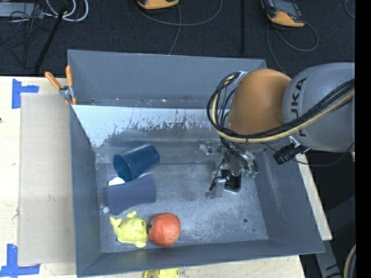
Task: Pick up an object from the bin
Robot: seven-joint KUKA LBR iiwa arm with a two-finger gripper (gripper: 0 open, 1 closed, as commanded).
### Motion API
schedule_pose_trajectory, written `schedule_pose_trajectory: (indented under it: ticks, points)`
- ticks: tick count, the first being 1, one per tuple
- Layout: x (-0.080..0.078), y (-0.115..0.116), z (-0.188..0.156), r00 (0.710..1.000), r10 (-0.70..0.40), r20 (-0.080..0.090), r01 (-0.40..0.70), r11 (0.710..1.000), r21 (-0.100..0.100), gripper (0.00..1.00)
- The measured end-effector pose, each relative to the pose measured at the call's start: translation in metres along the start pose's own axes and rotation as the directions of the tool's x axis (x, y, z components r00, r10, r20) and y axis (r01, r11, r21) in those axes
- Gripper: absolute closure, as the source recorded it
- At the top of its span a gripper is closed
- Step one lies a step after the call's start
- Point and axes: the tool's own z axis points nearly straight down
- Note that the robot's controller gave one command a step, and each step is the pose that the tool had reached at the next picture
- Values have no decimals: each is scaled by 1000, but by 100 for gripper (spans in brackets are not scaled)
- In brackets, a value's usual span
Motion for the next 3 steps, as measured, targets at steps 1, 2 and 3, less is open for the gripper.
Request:
schedule_pose_trajectory:
  ticks: [1, 2, 3]
  points:
    - [-16, -38, 28, 998, -56, 0, 56, 998, 6, 0]
    - [-28, -58, 57, 998, -64, 1, 64, 998, 3, 0]
    - [-15, -85, 67, 993, -114, -4, 114, 993, 2, 0]
